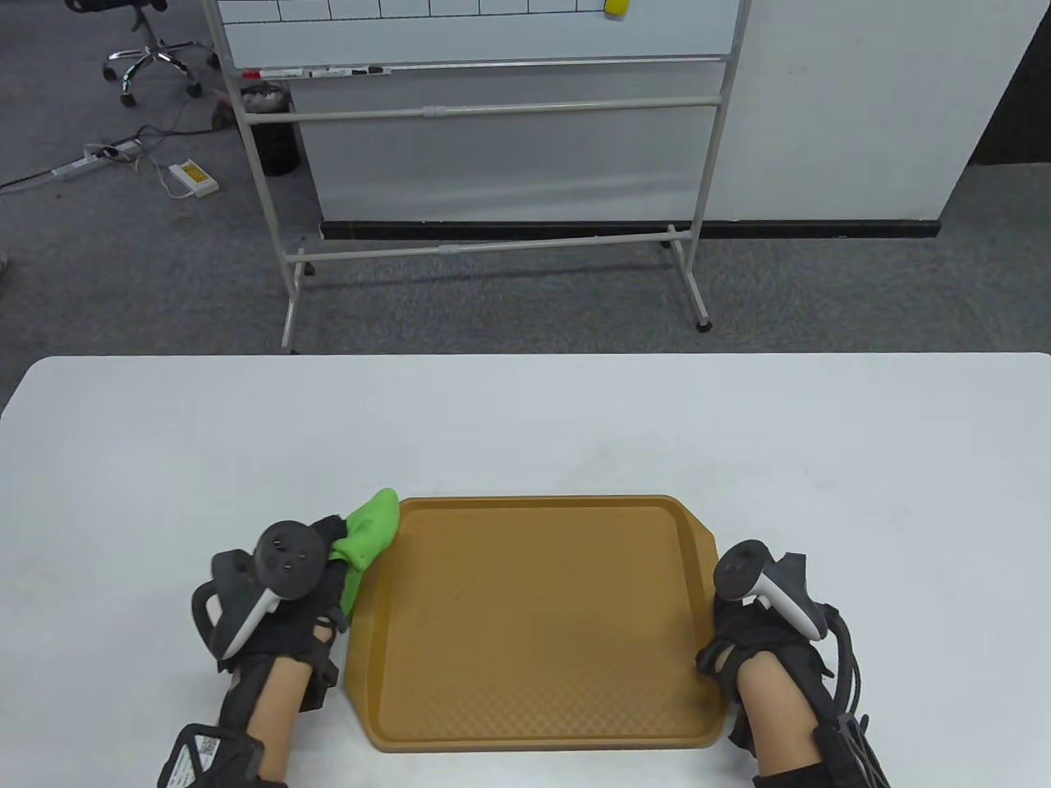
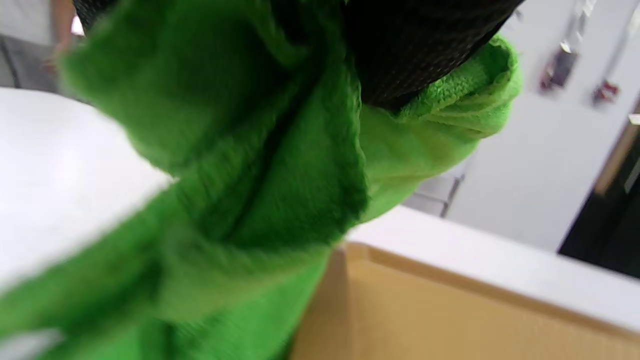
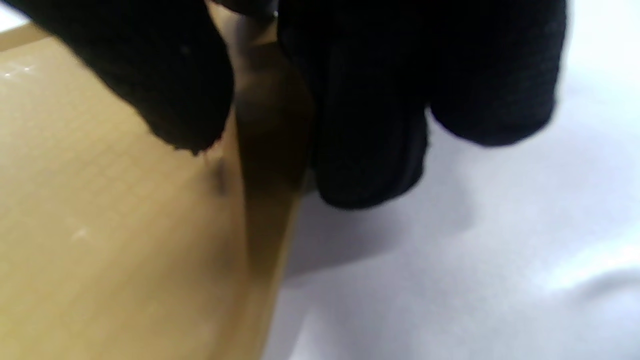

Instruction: Wipe the food tray with a square towel

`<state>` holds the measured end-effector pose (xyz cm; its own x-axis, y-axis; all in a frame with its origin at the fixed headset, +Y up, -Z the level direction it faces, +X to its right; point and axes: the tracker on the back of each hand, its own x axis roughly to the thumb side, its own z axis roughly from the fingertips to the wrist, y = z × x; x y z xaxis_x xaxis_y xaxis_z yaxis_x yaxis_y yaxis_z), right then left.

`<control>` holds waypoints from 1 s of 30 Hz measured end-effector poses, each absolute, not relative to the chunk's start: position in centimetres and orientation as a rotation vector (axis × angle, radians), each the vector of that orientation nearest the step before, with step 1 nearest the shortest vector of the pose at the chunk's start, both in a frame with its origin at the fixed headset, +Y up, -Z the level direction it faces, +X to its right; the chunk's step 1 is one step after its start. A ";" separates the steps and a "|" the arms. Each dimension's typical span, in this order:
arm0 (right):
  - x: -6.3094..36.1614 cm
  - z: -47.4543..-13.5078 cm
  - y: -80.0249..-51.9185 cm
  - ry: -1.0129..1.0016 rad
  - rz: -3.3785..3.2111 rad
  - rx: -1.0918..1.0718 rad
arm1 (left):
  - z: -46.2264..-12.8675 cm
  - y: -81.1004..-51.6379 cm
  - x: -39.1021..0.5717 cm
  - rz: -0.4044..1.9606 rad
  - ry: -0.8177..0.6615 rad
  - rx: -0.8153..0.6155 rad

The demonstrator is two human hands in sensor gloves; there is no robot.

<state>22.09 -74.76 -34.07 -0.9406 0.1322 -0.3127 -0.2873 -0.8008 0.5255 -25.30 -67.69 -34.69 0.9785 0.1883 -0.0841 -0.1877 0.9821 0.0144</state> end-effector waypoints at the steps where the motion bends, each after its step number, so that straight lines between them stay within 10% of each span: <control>1: 22.1 -34.1 -74.8 0.866 2.759 -0.386 | -35.2 -67.9 -24.0 0.130 0.075 -0.017; 16: 22.2 -34.1 -74.8 0.879 2.749 -0.352 | -40.1 -75.1 -16.2 -0.208 0.025 -0.267; 30: 21.8 -34.2 -74.8 0.885 2.785 -0.347 | -41.9 -75.7 -14.1 0.024 0.031 -0.309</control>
